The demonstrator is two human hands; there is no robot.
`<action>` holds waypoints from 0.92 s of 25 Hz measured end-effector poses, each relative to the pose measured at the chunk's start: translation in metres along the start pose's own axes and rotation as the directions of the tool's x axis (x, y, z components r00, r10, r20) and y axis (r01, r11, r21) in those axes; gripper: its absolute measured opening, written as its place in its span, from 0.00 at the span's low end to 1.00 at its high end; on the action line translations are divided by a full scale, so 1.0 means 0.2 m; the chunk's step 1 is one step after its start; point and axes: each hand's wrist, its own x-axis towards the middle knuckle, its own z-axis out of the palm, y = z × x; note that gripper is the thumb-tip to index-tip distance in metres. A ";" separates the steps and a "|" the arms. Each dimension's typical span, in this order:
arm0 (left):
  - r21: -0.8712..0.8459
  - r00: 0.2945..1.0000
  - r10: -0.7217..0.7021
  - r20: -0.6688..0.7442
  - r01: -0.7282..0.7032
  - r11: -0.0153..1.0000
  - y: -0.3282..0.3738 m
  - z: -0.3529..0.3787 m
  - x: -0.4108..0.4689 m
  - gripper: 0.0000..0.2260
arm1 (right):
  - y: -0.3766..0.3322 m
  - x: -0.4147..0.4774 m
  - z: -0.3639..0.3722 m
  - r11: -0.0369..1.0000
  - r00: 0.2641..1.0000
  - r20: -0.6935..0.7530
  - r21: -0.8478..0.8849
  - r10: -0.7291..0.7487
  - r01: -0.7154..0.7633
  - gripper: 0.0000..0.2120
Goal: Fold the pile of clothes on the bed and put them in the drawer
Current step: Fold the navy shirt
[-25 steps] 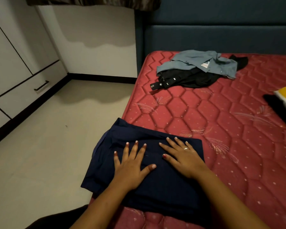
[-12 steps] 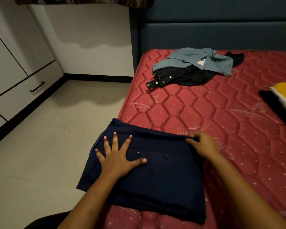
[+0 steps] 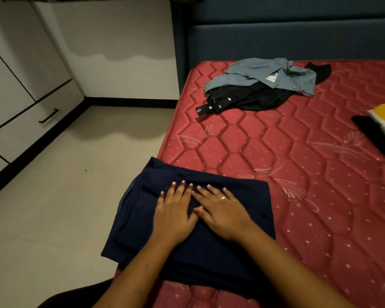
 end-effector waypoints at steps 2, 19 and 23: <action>0.008 0.999 -0.019 0.038 0.019 1.000 -0.07 -0.04 0.03 0.42 | 0.13 -0.02 -0.04 0.991 0.991 0.013 -0.037 0.130 -0.130 0.34; -0.052 0.997 0.060 0.051 -0.058 0.997 0.05 0.00 0.05 0.39 | 0.35 -0.11 -0.09 0.768 0.754 -0.145 0.111 0.640 -0.631 0.32; -0.122 1.000 0.005 0.008 -0.004 0.993 0.07 -0.01 -0.01 0.36 | 0.30 -0.25 -0.14 0.717 0.731 -0.103 0.326 0.675 -0.616 0.41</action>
